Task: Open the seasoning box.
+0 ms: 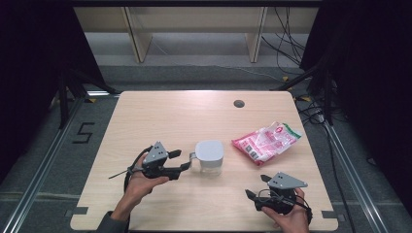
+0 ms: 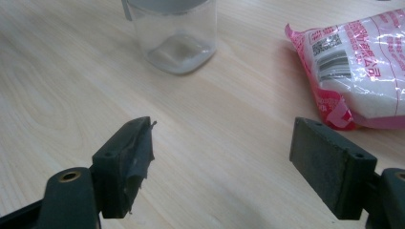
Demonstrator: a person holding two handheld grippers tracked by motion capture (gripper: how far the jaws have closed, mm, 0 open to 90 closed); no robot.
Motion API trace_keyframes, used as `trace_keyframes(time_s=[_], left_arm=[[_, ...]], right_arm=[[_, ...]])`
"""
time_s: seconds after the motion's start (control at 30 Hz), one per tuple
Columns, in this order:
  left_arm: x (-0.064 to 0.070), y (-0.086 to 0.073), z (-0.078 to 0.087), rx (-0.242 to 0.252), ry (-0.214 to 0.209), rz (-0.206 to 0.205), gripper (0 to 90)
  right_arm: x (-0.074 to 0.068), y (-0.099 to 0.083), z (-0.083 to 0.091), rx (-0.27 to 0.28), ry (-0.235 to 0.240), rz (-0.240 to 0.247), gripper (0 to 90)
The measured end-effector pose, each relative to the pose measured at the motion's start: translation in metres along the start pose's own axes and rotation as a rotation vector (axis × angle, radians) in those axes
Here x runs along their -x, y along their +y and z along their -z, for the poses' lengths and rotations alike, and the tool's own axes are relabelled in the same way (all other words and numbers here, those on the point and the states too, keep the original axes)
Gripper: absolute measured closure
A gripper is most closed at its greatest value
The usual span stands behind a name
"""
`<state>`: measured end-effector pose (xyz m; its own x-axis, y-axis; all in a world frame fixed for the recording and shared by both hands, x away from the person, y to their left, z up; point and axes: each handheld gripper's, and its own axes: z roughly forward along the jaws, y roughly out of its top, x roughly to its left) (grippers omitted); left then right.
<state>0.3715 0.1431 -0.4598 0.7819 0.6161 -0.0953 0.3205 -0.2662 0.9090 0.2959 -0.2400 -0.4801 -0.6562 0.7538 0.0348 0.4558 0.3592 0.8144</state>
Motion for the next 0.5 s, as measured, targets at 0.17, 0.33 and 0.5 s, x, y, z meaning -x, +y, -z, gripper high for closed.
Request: trace_keyframes(time_s=[0.17, 0.33, 0.5], left_arm=[[0.003, 0.009, 0.007, 0.063, -0.007, 0.018, 52.6], [0.007, 0.02, 0.008, 0.106, 0.005, -0.006, 73.0], [0.009, 0.024, -0.003, 0.114, 0.007, -0.035, 88.4]], right_arm=[[0.0, 0.001, -0.002, -0.004, 0.017, 0.017, 23.4], [0.001, 0.001, -0.003, 0.001, -0.002, 0.022, 23.4], [-0.001, 0.001, -0.003, -0.018, 0.0, -0.001, 23.5]])
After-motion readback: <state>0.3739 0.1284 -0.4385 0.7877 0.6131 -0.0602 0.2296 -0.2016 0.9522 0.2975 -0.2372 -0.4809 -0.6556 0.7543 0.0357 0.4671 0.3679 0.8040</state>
